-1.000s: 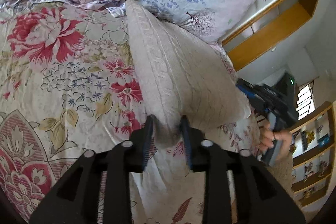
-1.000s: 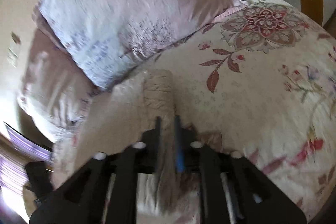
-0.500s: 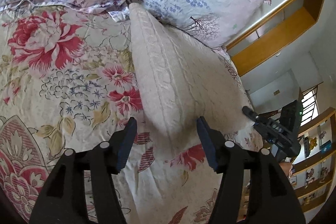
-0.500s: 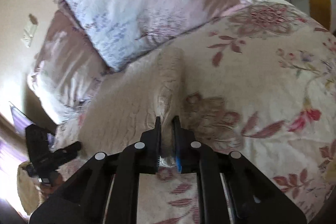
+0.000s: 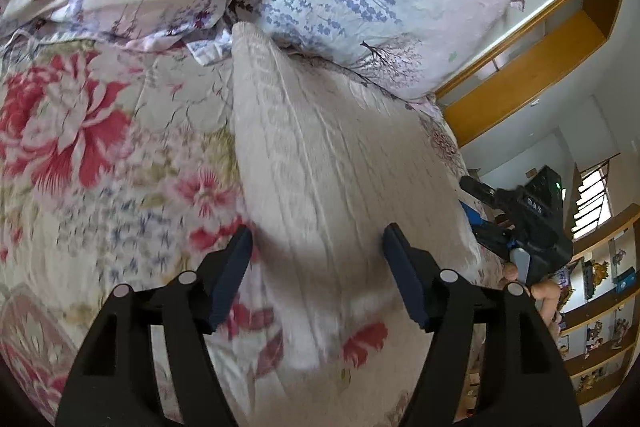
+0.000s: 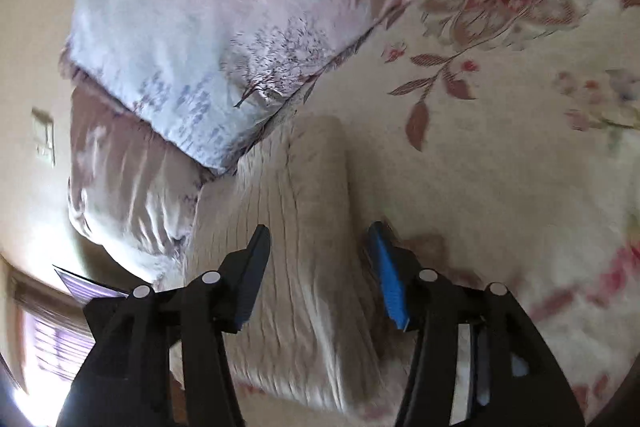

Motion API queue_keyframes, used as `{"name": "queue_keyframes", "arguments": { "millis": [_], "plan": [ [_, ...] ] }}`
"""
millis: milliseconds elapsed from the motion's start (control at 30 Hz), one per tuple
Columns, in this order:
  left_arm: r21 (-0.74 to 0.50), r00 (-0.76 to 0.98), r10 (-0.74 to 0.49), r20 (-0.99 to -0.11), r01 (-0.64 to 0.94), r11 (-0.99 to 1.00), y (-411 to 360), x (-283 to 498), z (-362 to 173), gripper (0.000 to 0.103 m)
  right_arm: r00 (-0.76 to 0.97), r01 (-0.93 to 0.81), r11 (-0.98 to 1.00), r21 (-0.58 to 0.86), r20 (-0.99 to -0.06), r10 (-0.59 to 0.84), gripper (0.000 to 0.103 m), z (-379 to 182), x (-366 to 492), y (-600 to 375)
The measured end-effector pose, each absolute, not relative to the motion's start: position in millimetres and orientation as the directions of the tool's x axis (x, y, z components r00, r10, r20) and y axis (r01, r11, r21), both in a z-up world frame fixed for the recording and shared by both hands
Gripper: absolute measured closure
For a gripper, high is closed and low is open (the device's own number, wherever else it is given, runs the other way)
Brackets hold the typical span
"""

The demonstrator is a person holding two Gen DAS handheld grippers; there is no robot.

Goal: Fold small clothes

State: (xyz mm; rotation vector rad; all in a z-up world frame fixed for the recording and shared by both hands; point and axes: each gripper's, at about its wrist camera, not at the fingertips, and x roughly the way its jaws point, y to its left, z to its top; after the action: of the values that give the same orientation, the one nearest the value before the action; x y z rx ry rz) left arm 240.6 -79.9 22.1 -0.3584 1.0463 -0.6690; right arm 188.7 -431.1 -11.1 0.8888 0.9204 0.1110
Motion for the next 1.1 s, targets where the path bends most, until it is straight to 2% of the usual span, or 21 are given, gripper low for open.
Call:
{"name": "queue_keyframes", "arguments": {
  "millis": [33,100,167,300,400,433,533,600,667,767,867,933,1067,1100],
  "plan": [
    [-0.559,0.337,-0.65,-0.681,0.333,0.759,-83,244,21,0.035,0.619,0.276,0.656,0.703,-0.652,0.438,0.051,-14,192,-429],
    [-0.54,0.35,-0.632,-0.691,0.332,0.774,-87,248,18,0.035,0.612,0.25,0.673,0.696,-0.652,0.447,0.072,-17,200,-420],
    [-0.51,0.362,-0.609,-0.705,0.337,0.791,-92,249,15,0.034,0.659,0.197,0.733,0.651,-0.641,0.393,0.092,-3,195,-413],
    [-0.486,0.368,-0.594,-0.715,0.347,0.802,-98,252,15,0.032,0.733,0.16,0.796,0.584,-0.61,0.3,0.093,19,181,-411],
    [-0.488,0.36,-0.596,-0.717,0.352,0.799,-102,254,14,0.031,0.651,0.264,0.803,0.534,-0.713,0.26,0.093,-9,191,-416],
    [-0.483,0.361,-0.592,-0.72,0.352,0.802,-104,254,14,0.031,0.642,0.274,0.795,0.542,-0.718,0.268,0.093,-16,192,-415],
    [-0.47,0.369,-0.583,-0.724,0.355,0.808,-106,252,14,0.03,0.647,0.269,0.812,0.517,-0.722,0.246,0.089,-7,189,-413],
    [-0.473,0.369,-0.583,-0.724,0.351,0.808,-105,252,15,0.03,0.649,0.265,0.824,0.501,-0.724,0.232,0.082,2,185,-412],
    [-0.478,0.367,-0.587,-0.722,0.349,0.806,-105,253,15,0.03,0.678,0.266,0.851,0.453,-0.715,0.168,0.068,19,174,-409],
    [-0.477,0.367,-0.587,-0.722,0.35,0.806,-104,250,16,0.03,0.731,0.209,0.882,0.423,-0.667,0.146,0.058,39,160,-398],
    [-0.479,0.365,-0.587,-0.722,0.348,0.806,-103,249,16,0.03,0.742,0.116,0.908,0.402,-0.643,0.19,0.05,48,153,-379],
    [-0.483,0.362,-0.588,-0.723,0.343,0.806,-103,249,15,0.028,0.723,0.076,0.917,0.393,-0.655,0.221,0.044,44,156,-368],
    [-0.505,0.346,-0.6,-0.721,0.33,0.797,-101,249,11,0.026,0.622,0.09,0.949,0.303,-0.761,0.184,0.042,7,166,-352],
    [-0.52,0.333,-0.611,-0.718,0.327,0.789,-100,250,9,0.026,0.642,0.079,0.955,0.285,-0.748,0.17,0.041,6,164,-349]
  ]
}}
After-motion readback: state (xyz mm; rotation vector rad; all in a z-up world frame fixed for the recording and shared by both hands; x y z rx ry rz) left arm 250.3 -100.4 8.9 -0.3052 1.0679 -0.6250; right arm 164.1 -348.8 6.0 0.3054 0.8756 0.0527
